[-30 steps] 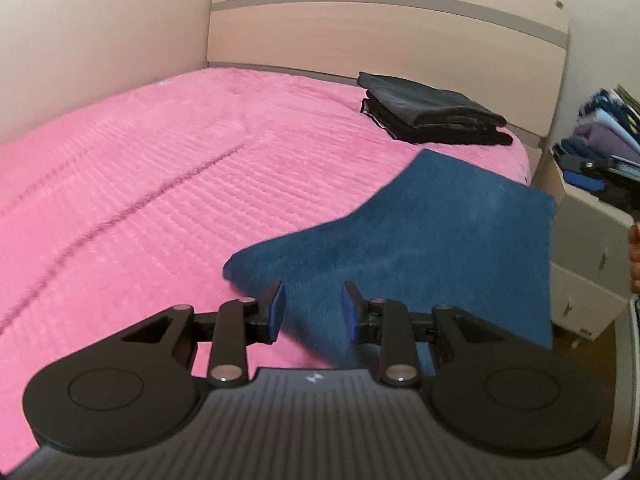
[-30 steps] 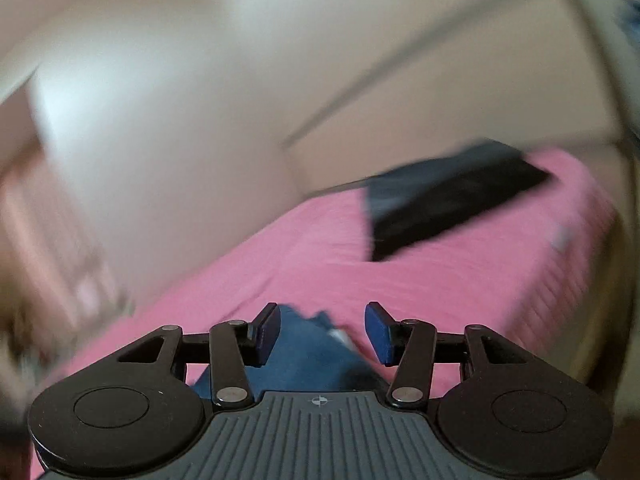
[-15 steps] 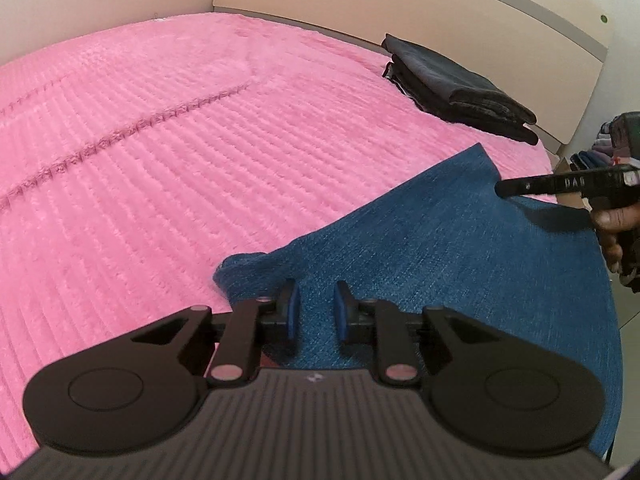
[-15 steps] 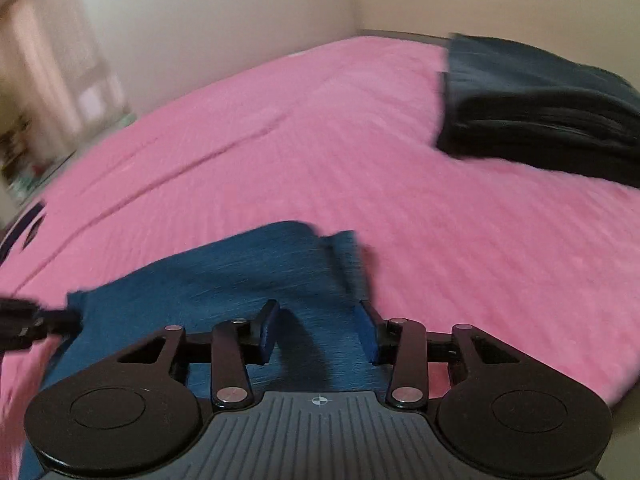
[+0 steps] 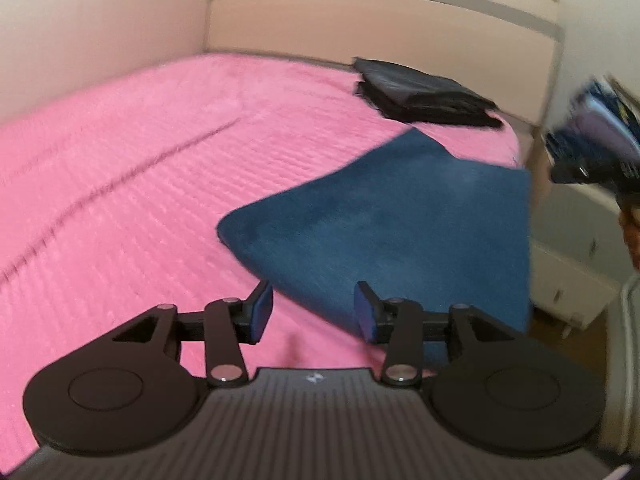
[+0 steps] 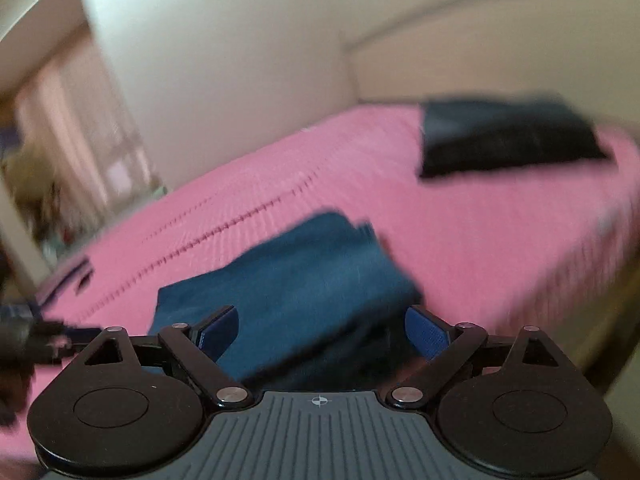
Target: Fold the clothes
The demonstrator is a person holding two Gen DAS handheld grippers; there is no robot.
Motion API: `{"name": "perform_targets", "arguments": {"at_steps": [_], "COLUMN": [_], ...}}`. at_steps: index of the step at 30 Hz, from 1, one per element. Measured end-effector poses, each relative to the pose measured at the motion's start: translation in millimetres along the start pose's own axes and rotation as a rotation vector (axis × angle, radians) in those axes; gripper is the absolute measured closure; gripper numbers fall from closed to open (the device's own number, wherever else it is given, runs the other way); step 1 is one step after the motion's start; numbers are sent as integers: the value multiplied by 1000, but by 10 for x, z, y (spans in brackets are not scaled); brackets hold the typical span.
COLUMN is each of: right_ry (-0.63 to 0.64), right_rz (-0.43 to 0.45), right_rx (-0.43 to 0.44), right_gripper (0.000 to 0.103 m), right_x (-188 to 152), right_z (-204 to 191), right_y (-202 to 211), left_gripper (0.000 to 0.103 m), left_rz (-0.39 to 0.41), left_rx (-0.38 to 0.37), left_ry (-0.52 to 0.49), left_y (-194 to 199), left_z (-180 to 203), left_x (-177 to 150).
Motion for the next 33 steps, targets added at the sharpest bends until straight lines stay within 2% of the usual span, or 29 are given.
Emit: {"name": "perform_targets", "arguments": {"at_steps": [5, 6, 9, 12, 14, 18, 19, 20, 22, 24, 27, 30, 33], "right_ry": [741, 890, 1314, 1585, 1638, 1714, 1725, 1703, 1607, 1535, 1436, 1347, 1293], "right_rz": [-60, -72, -100, -74, -61, -93, -107, -129, -181, -208, -230, -247, -254], "right_rx": [29, 35, 61, 144, 180, 225, 234, 243, 252, 255, 255, 248, 242], "right_gripper": [10, 10, 6, 5, 5, 8, 26, 40, 53, 58, 61, 61, 62], "right_x": [-522, -615, -872, -1114, -1175, -1262, -1266, -1227, -1092, -949, -713, -521, -396], "right_z": [-404, -486, -720, -798, -804, -760, -761, -783, -838, -888, -969, -1043, -1138], "right_y": [57, 68, 88, 33, -45, -295, -359, -392, -397, -387, -376, -400, -405], "left_gripper": [59, 55, 49, 49, 49, 32, 31, 29, 29, 25, 24, 24, 24], "left_rz": [64, 76, 85, 80, 83, 108, 111, 111, 114, 115, 120, 124, 127], "left_rx": [-92, -118, -171, -177, -172, -177, -176, -174, -167, -150, -108, -37, 29], "left_ry": [-373, -438, -540, -572, -582, -620, -636, -653, -691, -756, -879, -1010, -1079], "left_y": [203, 222, 205, 141, 104, 49, 31, 10, -27, -80, -184, -275, -318], "left_z": [771, 914, 1174, 1277, 1294, 1353, 1378, 1402, 1455, 1543, 1689, 1807, 1894], "left_x": [-74, -93, -174, -226, -244, -270, -282, -295, -325, -365, -412, -439, -436]}}
Point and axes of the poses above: each gripper's, at about its wrist camera, not at the fingertips, and y roughly against the way its jaws point, z to its right, x to its top, the point moved 10 cm from there along -y, roughly the way its jaws point, and after that the axes turned 12 degrees about z, right-handed, at the moved point
